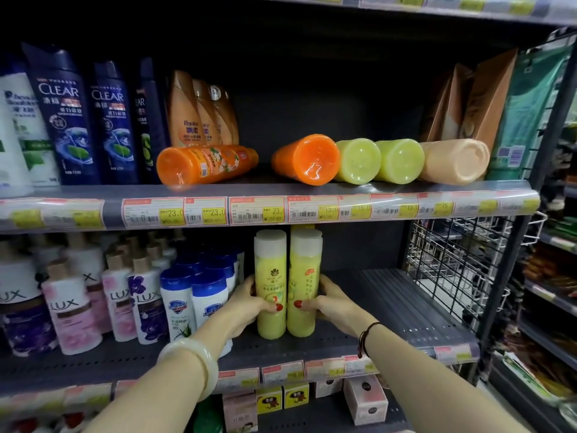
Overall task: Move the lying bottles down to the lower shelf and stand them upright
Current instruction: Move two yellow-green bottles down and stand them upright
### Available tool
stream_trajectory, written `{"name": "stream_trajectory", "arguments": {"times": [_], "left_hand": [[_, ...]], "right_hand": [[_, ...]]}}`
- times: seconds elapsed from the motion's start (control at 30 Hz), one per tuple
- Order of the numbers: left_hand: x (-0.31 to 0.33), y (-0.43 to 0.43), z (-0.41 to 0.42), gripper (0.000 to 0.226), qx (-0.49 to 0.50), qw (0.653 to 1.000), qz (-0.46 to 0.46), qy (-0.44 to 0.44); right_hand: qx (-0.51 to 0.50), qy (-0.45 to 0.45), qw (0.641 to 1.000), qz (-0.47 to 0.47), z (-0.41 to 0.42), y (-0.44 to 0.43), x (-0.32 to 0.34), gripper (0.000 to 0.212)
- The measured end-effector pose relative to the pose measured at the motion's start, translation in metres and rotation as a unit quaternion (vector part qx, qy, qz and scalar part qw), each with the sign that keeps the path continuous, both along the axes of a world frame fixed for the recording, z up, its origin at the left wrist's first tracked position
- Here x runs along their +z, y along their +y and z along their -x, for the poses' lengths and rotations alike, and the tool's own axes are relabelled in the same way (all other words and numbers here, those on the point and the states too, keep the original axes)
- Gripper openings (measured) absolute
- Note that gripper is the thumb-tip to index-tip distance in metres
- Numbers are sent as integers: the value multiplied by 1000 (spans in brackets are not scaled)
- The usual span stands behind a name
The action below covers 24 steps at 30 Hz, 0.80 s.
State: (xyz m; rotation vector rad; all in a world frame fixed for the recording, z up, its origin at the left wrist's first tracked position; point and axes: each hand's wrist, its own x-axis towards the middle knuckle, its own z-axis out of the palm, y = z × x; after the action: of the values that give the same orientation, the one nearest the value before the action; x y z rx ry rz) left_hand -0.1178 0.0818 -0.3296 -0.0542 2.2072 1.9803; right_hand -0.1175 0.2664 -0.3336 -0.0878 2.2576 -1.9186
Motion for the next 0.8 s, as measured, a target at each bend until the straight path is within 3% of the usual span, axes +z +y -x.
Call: {"name": "stream_trajectory", "arguments": {"times": [0.17, 0.33, 0.47, 0.57, 0.67, 0.8], "left_hand": [[4, 1, -3, 75, 5, 1000, 18, -8], [4, -1, -6, 68, 51, 994, 102, 2], [25, -5, -30, 59, 9, 978, 205, -26], [53, -12, -48, 48, -58, 950, 307, -33], [90, -21, -59, 39, -114, 912, 393, 15], [144, -34, -73, 22, -143, 883, 442, 58]], "right_hand": [[12, 12, 996, -83, -9, 0, 9, 66], [20, 13, 985, -173, -27, 3, 18, 52], [21, 4, 960, -278, -41, 5, 32, 16], [23, 11, 940, -341, -53, 0, 59, 24], [42, 33, 925, -377, -69, -8, 97, 60], [56, 70, 909, -407, -86, -17, 147, 59]]}}
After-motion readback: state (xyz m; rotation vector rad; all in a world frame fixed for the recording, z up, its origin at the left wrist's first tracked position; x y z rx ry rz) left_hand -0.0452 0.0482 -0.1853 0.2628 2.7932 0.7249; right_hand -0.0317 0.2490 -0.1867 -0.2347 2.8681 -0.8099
